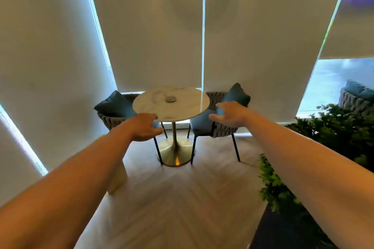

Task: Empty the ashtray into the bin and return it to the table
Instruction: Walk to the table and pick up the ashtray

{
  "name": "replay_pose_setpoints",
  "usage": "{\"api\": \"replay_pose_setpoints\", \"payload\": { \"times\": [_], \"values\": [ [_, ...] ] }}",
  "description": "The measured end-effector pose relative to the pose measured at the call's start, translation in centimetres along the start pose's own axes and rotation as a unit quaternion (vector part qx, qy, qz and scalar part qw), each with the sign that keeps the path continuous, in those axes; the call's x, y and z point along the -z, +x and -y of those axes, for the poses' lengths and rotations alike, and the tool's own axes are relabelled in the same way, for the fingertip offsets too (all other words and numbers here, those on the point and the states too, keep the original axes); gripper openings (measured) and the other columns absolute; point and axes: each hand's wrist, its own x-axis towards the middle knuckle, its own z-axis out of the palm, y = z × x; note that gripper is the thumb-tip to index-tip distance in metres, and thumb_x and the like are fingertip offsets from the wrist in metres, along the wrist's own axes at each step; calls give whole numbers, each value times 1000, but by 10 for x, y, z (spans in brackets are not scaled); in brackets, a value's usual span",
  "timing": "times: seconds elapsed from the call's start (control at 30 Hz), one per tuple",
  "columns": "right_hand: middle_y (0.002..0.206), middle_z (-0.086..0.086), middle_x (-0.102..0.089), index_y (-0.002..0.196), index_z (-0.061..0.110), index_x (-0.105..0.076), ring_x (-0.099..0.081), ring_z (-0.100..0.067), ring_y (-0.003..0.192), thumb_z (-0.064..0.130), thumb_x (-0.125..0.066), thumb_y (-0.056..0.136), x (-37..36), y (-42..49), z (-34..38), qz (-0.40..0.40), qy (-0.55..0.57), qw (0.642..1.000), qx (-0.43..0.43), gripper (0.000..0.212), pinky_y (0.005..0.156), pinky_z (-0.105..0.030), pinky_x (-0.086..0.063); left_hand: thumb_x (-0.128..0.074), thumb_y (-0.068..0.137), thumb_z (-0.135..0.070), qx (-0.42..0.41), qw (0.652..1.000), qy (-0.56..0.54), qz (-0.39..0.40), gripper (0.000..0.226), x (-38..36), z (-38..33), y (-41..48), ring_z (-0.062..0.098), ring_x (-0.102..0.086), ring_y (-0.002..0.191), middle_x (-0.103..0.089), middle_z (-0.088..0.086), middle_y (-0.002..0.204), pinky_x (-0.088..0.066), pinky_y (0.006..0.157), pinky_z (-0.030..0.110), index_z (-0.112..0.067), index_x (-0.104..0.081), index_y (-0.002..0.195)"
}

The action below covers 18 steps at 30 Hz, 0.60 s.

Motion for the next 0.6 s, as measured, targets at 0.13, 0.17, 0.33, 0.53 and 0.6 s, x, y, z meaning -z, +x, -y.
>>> {"api": "replay_pose_setpoints", "payload": {
  "times": [0.13,0.17,0.33,0.53,0.6],
  "values": [
    [127,-17,-61,143,2,-40,-59,-31,111,58,-49,92,-39,4,15,29,2,999,-13,77,95,-43,-48,-55,91,-50,13,999,33,30,57,-24,25,-8,24,-55,109,-56,13,134,-43,90,37,-13,-49,134],
    [134,-17,-57,145,3,-38,-55,-32,118,58,-49,92,-51,7,18,40,-3,999,-14,78,98,-44,-45,-54,91,-52,17,999,35,38,62,-29,33,-8,27,-54,117,-53,12,140,-42,96,39,-14,-46,139],
    [143,-16,-50,143,6,-41,-49,-33,127,60,-49,91,-94,24,29,64,3,998,-8,75,95,-39,-41,-51,90,-59,28,997,38,59,73,-52,71,0,29,-39,136,-40,9,153,-34,108,43,-16,-36,147],
    [152,-13,-41,149,10,-33,-41,-33,136,63,-46,90,-138,67,27,101,-2,995,-9,81,105,-43,-37,-53,89,-59,41,995,24,88,71,-89,103,31,29,-40,136,-41,9,152,-35,107,43,-17,-38,145],
    [153,-12,-41,150,11,-31,-41,-32,137,63,-47,90,-148,90,23,109,6,994,-8,80,105,-43,-36,-54,88,-58,44,994,16,95,72,-97,112,50,29,-42,134,-43,10,150,-37,106,43,-17,-38,145]
  ]
}}
